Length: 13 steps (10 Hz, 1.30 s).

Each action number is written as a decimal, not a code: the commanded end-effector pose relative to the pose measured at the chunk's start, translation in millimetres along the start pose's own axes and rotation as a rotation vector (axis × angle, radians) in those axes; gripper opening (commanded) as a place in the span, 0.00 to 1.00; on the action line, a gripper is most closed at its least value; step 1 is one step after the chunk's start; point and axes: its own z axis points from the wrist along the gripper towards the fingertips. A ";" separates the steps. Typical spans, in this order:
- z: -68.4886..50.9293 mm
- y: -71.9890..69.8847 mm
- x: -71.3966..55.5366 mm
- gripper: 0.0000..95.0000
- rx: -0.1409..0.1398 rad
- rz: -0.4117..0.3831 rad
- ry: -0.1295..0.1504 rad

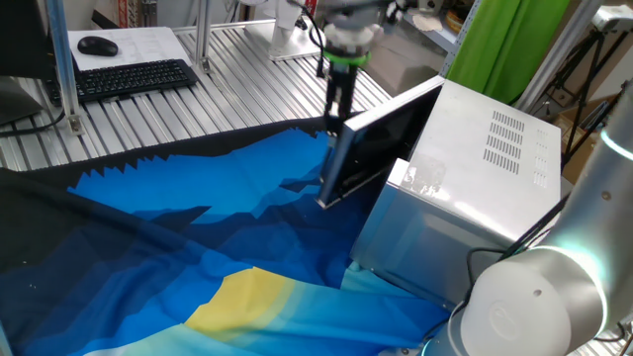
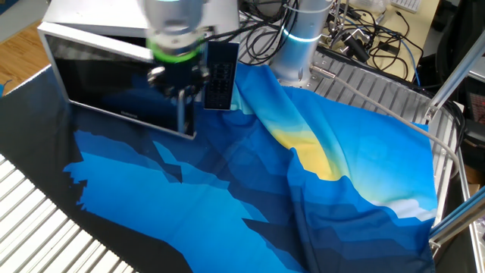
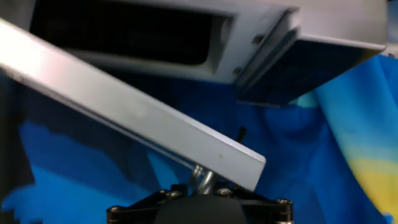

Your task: Open the microwave door

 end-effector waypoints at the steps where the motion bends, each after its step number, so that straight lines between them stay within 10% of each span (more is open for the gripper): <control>1: -12.3 11.2 0.5 1.00 0.058 -0.036 0.119; 8: -40.5 40.3 29.0 1.00 0.038 -0.066 0.217; 10: -42.6 38.7 31.7 0.20 0.006 -0.131 0.249; 11: -43.6 39.7 32.3 0.00 -0.025 -0.211 0.275; 13: -47.0 44.6 33.9 0.00 -0.076 -0.362 0.335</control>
